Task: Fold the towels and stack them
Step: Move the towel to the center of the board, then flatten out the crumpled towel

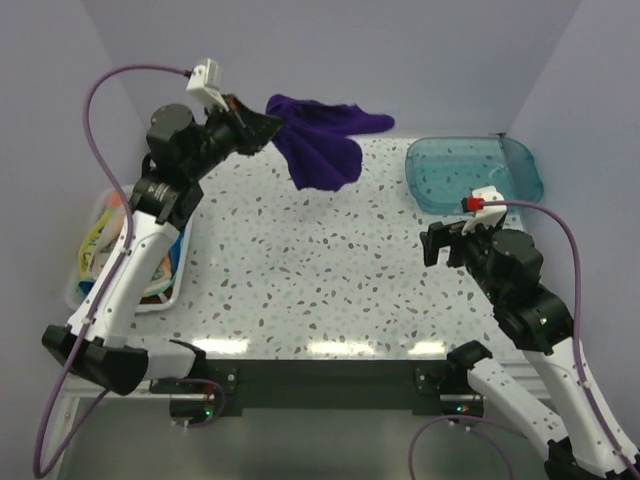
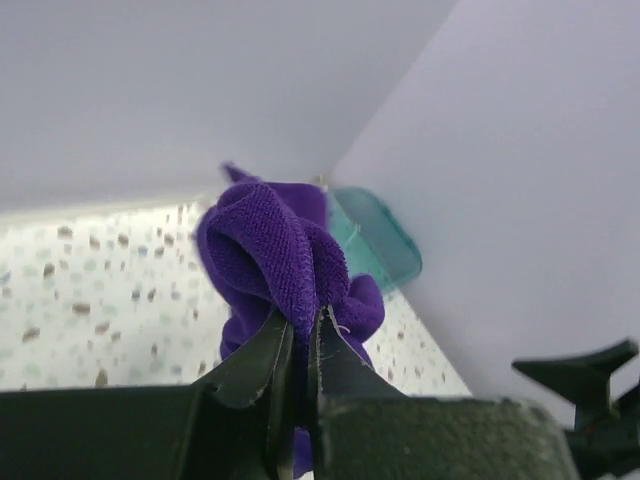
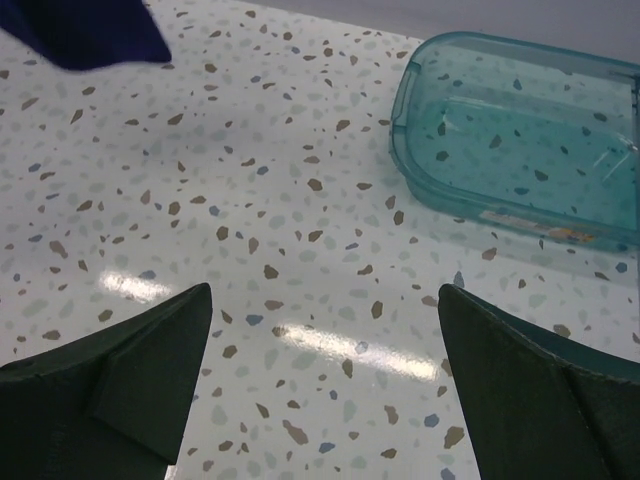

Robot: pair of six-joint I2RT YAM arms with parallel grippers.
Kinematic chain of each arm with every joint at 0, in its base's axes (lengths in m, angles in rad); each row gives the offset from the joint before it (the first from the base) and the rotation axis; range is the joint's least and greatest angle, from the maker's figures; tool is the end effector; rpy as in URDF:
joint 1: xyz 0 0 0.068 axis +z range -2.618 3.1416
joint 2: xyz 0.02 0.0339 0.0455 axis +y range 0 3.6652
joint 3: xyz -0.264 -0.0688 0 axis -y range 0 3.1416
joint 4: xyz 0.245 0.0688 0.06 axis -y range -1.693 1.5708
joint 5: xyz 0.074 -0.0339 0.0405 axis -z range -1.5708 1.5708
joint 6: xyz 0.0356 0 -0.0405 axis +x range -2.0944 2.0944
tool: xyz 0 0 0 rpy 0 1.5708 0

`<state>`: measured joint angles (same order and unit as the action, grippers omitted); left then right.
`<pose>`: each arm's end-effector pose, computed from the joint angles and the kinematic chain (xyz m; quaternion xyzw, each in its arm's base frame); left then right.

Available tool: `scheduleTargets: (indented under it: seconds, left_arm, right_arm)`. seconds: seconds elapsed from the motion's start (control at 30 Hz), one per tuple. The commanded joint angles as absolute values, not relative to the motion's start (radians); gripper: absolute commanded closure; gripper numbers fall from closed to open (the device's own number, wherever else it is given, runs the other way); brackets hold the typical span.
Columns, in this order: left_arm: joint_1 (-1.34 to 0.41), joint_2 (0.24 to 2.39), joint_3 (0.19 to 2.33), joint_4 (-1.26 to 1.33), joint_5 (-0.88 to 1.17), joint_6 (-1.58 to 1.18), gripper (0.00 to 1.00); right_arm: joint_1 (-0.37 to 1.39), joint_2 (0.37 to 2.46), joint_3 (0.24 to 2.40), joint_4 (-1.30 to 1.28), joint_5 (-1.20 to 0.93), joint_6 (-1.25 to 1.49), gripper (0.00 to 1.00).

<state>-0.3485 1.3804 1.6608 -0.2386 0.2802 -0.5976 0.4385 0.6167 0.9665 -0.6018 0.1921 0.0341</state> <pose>0.2758 -0.1107 0.5027 0.0149 0.6926 -0.4116 0.5921 0.1113 0.0447 0.3793 -0.1004 0.7825 0.0691 0.6106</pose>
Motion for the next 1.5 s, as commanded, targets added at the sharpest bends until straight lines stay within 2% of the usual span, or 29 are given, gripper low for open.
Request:
scheduleTargets:
  seconds: [0.0,0.03,0.1,0.13,0.2,0.3,0.37,0.5,0.57,0.63,0.73,0.77,0.9,1.0,1.2,1.47]
  left_arm:
    - [-0.360,1.221,1.360,-0.092,0.339,-0.623,0.93]
    - [-0.364,1.151,1.279,-0.078,0.344,-0.623,0.81]
    - [-0.383,1.088,1.047,-0.074,0.388,-0.624,0.65]
    - [-0.391,1.027,0.916,-0.083,0.406,-0.627,0.52]
    - [-0.419,0.938,0.810,-0.129,0.452,-0.626,0.34]
    - [-0.437,0.821,0.689,-0.231,0.442,-0.600,0.15]
    - [-0.437,0.786,0.681,-0.291,0.388,-0.559,0.11]
    - [-0.437,0.828,0.730,-0.373,0.305,-0.502,0.09]
    - [-0.437,0.883,0.759,-0.365,0.307,-0.479,0.09]
    - [-0.442,0.978,0.791,-0.333,0.342,-0.454,0.09]
    - [-0.472,1.101,0.848,-0.311,0.339,-0.407,0.07]
    - [-0.483,1.127,0.865,-0.308,0.331,-0.396,0.07]
    - [-0.554,1.270,0.951,-0.319,0.276,-0.335,0.07]
    - [-0.581,1.331,0.968,-0.318,0.220,-0.316,0.08]
    - [-0.623,1.391,0.919,-0.333,0.144,-0.310,0.09]
    - [-0.647,1.365,0.747,-0.318,0.074,-0.390,0.18]
  right_arm:
    - [0.442,0.635,1.009,-0.678,0.173,0.054,0.01]
    - [0.443,0.646,1.011,-0.681,0.146,0.058,0.01]
    - [0.442,0.661,1.015,-0.701,0.123,0.072,0.01]
    - [0.442,0.672,1.023,-0.710,0.101,0.078,0.01]
    - [0.442,0.721,1.031,-0.735,0.081,0.098,0.01]
    - [0.442,0.811,1.046,-0.759,0.052,0.147,0.01]
    - [0.442,0.886,1.042,-0.755,0.040,0.195,0.01]
    - [0.442,1.008,1.017,-0.727,0.028,0.270,0.01]
    - [0.442,1.049,0.986,-0.707,0.073,0.325,0.07]
    - [0.442,1.107,0.951,-0.700,0.104,0.362,0.18]
    - [0.440,1.164,0.898,-0.649,0.126,0.386,0.27]
    - [0.439,1.175,0.888,-0.623,0.129,0.393,0.34]
    - [0.384,1.236,0.838,-0.542,0.140,0.426,0.48]
    - [0.313,1.305,0.813,-0.474,0.112,0.436,0.53]
    - [0.307,1.446,0.805,-0.341,0.078,0.454,0.60]
    - [0.302,1.591,0.808,-0.238,0.069,0.457,0.66]
